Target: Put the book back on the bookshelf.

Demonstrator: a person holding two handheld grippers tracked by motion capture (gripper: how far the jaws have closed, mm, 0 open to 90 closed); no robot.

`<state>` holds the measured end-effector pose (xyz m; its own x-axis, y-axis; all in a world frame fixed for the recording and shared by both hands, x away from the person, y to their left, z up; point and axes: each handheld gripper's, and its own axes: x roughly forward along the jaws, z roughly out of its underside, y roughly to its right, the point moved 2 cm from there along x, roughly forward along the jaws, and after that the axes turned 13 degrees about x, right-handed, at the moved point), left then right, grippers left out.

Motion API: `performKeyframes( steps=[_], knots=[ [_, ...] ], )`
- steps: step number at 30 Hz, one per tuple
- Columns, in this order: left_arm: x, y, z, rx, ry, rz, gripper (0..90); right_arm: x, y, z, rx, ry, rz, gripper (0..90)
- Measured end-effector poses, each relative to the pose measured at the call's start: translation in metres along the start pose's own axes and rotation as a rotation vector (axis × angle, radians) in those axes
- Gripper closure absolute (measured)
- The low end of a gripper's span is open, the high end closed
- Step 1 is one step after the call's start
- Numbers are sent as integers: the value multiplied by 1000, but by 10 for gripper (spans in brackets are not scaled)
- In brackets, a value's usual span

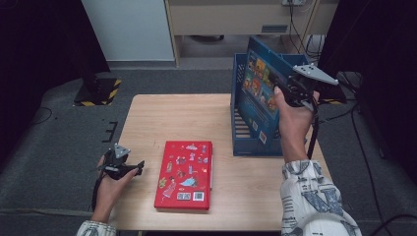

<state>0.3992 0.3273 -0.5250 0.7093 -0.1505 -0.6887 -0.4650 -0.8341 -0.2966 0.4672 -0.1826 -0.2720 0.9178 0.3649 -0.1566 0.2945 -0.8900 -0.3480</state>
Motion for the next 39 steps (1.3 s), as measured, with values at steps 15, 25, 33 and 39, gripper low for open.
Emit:
performKeyframes(
  steps=[15,25,33,39],
  knots=[
    [0,1,0,0,-1,2,59,5,-2,1,7,0,3,832],
    [1,3,0,3,-2,7,59,18,-2,-2,19,22,21,831],
    [1,2,1,-2,-2,9,59,30,4,-2,32,40,45,831],
    [1,2,1,-3,-2,11,59,38,3,-4,22,47,60,832]
  ],
)
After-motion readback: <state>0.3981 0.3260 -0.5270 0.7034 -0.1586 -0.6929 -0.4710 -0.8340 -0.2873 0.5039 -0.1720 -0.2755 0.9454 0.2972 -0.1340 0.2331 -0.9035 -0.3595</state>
